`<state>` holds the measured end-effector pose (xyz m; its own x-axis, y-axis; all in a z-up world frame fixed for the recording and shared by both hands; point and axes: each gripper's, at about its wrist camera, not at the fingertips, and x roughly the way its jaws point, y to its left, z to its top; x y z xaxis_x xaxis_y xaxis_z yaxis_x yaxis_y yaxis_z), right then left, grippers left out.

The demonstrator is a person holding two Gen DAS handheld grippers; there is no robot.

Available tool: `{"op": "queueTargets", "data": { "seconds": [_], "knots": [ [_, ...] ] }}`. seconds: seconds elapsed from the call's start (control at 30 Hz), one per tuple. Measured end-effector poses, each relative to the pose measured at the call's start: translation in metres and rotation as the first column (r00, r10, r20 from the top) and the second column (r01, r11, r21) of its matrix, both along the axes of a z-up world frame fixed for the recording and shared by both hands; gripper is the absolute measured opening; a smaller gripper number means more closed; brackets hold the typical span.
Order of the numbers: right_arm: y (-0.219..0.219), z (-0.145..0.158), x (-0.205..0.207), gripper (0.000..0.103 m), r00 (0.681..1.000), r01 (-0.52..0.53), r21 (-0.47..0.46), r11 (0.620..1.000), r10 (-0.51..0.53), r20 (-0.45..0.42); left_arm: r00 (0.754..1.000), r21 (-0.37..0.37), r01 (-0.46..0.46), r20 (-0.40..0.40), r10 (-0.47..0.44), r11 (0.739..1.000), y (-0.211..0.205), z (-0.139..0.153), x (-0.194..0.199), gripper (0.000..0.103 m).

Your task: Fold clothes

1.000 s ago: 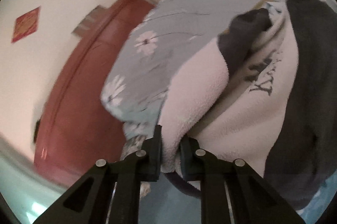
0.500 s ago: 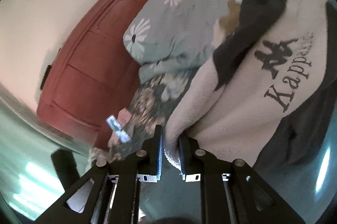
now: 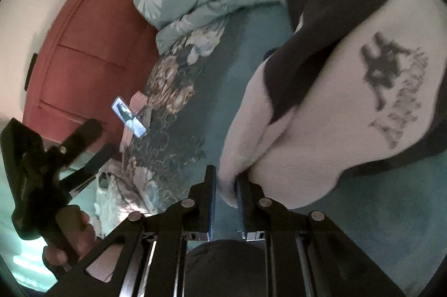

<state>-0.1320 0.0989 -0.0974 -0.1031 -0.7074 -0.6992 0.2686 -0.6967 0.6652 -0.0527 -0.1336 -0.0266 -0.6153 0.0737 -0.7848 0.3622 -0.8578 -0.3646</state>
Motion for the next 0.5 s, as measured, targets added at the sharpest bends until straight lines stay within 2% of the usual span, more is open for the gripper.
{"op": "queueTargets", "data": {
  "seconds": [0.07, 0.2, 0.33, 0.4, 0.5],
  "knots": [
    [0.019, 0.01, 0.001, 0.017, 1.0, 0.016, 0.002, 1.0, -0.016, -0.025, 0.999, 0.011, 0.036, 0.005, -0.036, 0.999, 0.012, -0.002, -0.01, 0.103],
    [0.075, 0.021, 0.001, 0.019, 0.989, 0.13, 0.041, 0.991, -0.126, -0.072, 0.992, 0.017, 0.127, 0.019, -0.127, 0.992, 0.046, -0.007, -0.036, 0.103],
    [0.128, 0.028, -0.026, 0.021, 0.97, 0.232, 0.159, 0.96, -0.215, -0.117, 0.973, -0.021, 0.225, 0.056, -0.224, 0.974, 0.086, -0.021, -0.069, 0.103],
    [0.145, 0.035, -0.044, 0.021, 0.961, 0.264, 0.185, 0.947, -0.242, -0.134, 0.966, -0.054, 0.246, 0.095, -0.241, 0.968, 0.102, -0.033, -0.086, 0.103],
    [0.155, 0.043, -0.064, 0.022, 0.944, 0.319, 0.155, 0.935, -0.299, -0.142, 0.963, -0.085, 0.241, 0.143, -0.228, 0.967, 0.115, -0.05, -0.109, 0.103]
  ]
}}
